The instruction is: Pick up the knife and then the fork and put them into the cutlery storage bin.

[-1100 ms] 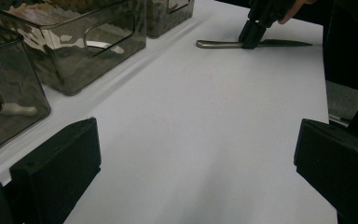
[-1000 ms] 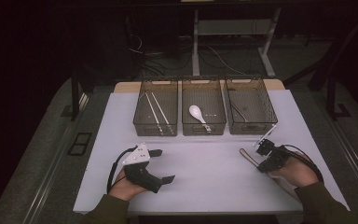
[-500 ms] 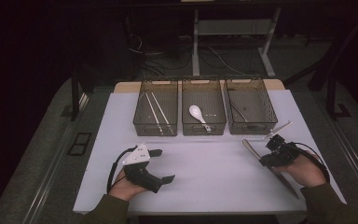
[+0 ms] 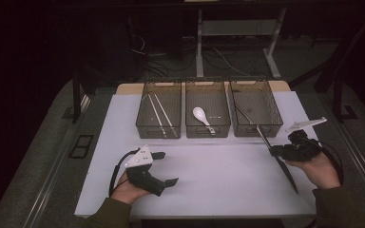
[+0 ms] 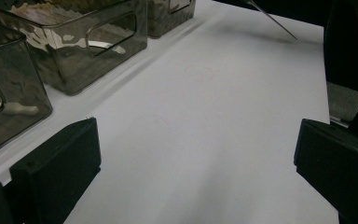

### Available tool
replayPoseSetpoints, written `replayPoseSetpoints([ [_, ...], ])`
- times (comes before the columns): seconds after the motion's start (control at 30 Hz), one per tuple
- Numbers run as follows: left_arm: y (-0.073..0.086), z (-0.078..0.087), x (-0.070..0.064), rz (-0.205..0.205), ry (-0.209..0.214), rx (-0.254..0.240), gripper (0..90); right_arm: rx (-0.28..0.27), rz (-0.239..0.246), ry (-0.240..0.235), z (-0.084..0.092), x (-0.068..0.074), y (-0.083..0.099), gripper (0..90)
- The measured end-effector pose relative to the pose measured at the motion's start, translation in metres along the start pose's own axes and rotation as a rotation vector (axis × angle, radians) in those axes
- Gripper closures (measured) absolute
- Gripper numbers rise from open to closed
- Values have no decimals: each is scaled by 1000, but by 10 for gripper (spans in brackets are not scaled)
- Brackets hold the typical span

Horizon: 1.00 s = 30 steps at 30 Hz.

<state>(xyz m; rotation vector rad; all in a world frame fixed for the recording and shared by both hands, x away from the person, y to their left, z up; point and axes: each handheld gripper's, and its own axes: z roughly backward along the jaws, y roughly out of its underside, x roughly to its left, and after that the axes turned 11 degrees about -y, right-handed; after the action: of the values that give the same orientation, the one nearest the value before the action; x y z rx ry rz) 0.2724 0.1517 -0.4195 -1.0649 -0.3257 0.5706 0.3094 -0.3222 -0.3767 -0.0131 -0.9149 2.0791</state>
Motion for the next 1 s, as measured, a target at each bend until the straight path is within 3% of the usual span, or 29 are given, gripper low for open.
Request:
replayPoseSetpoints([
  [0.27,0,0,-1,3,-2,-1,0,-110,-9,-6,8,-7,-8,792],
  [0.67,1,-2,1,-9,3,6,0,-217,1,6,18,-16,-24,793],
  [1.0,1,0,1,-3,-2,-2,0,-287,18,42,18,-23,-58,793],
])
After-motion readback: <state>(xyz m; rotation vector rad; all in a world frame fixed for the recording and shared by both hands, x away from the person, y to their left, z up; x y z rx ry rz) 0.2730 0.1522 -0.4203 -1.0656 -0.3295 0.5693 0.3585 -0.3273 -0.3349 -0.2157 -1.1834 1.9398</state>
